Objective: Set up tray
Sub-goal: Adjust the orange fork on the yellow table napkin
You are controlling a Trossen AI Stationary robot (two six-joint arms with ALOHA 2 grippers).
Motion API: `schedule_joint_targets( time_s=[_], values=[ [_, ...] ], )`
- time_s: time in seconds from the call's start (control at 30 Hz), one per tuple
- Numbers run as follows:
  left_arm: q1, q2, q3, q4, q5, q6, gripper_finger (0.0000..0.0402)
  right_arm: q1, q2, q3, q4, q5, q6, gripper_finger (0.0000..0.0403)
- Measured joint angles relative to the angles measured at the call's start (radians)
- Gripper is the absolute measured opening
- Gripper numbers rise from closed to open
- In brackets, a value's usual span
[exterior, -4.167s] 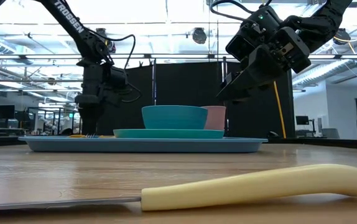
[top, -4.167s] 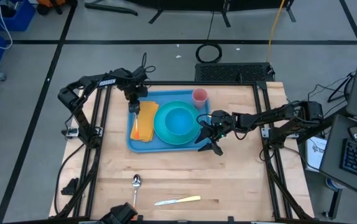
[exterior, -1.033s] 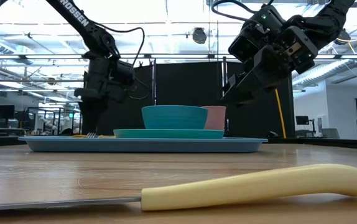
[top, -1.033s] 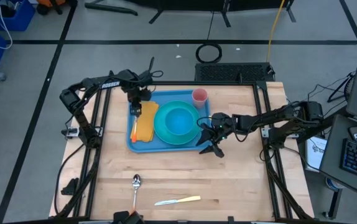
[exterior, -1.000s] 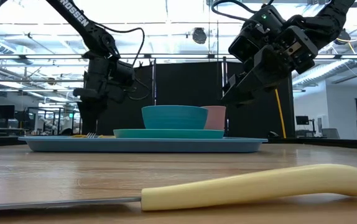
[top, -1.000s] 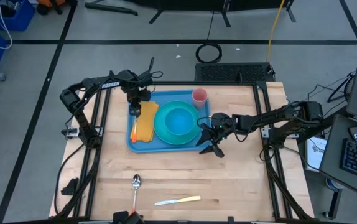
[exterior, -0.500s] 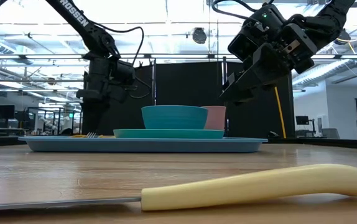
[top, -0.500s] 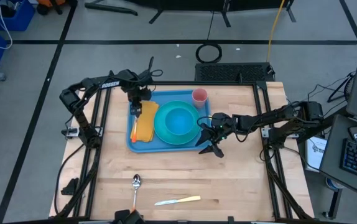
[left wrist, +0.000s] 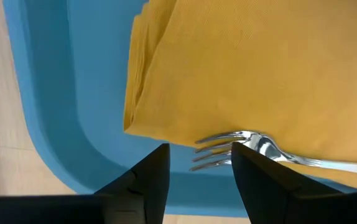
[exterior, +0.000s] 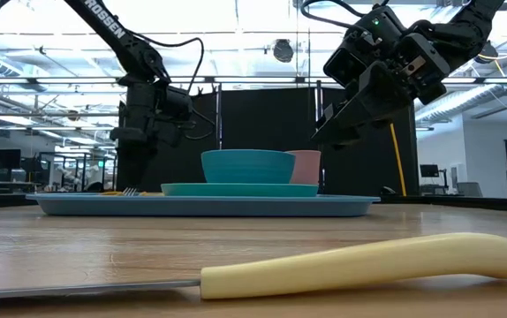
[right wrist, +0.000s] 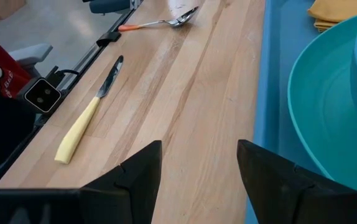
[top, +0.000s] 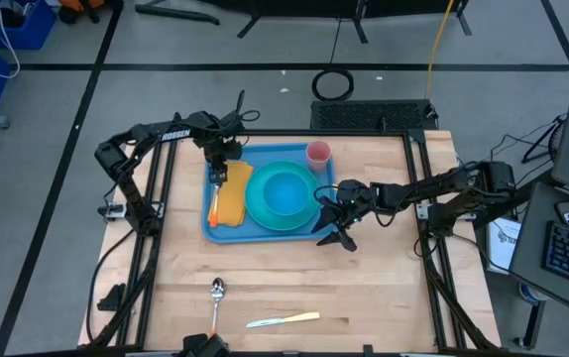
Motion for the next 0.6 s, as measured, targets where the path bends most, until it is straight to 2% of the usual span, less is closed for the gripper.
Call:
schedule_joint_targets(
  time_s=[0.17,0.37,0.6],
  values=[
    [0.004,0.001,-0.033,0.004,-0.025,0.008,0.0175,0.001,0.0,0.0,0.0,0.0,0.0,0.0199],
    [0.002,0.001,-0.033,0.005,0.012,0.009,0.0173,0.006,0.0,-0.001,0.016,0.0,-0.001,0.0199],
    [0.001,0.001,-0.033,0.021,0.024,0.009,0.0147,0.006,0.0,-0.001,0.015,0.0,0.0,0.0199]
  ],
)
